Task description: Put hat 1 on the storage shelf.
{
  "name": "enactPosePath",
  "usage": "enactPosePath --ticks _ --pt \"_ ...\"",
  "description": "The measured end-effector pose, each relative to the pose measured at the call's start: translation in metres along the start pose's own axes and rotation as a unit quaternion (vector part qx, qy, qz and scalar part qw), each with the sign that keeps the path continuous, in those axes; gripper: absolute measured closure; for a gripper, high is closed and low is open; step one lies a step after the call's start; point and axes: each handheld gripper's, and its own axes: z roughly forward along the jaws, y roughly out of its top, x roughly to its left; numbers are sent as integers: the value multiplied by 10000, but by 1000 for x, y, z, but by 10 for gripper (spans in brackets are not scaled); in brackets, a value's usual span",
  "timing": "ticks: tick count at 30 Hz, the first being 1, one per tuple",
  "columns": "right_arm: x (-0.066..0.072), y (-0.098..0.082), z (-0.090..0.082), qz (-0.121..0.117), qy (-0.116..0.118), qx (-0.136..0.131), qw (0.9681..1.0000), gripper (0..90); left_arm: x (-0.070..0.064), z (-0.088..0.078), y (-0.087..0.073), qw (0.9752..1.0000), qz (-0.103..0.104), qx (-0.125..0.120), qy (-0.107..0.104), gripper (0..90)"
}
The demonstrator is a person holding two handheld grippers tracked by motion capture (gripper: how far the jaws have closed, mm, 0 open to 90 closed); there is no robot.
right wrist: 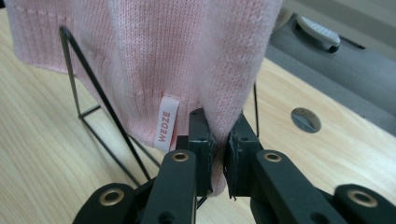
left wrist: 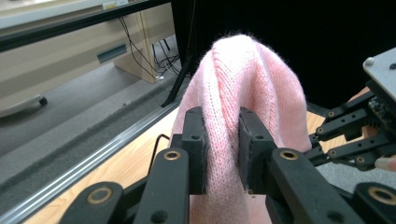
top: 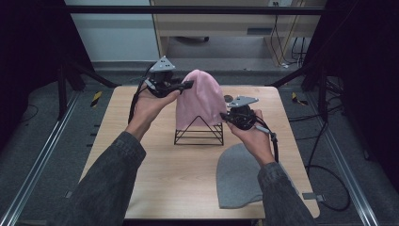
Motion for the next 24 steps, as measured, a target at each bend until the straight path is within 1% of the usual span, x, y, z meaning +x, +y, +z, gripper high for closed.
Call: enactPosePath --ticks 2,6,9,12,13,16,19,21,22,23,24 --pt "3 -3 4 -67 6 71 10000 827 0 2 -4 10000 -5 27 13 749" --pt "4 -6 7 -69 35 136 9999 826 -1 3 -11 9999 -5 123 -3 750" --pt "7 -11 10 -62 70 222 9997 824 -3 3 -15 9999 34 165 -38 749" --pt "8 -15 14 2 71 282 9996 823 -6 4 -19 9997 68 204 -60 748" --pt "8 -19 17 12 75 349 9994 822 -9 6 -23 9996 73 249 -63 743" --pt "9 -22 20 56 106 406 9991 821 -10 7 -27 9995 57 298 -96 742" --pt "9 -27 23 94 159 473 9987 817 -12 8 -32 9995 40 272 -132 745" --pt "9 -28 23 93 169 477 9987 806 -12 9 -34 9995 26 289 -145 749" --pt "9 -29 22 107 168 483 9986 791 -12 9 -36 9995 -33 270 -153 750" --pt "10 -29 21 129 172 485 9986 768 -12 9 -37 9995 -40 275 -172 751" --pt "11 -31 19 102 160 488 9986 704 -13 10 -38 9995 -64 261 -185 753"
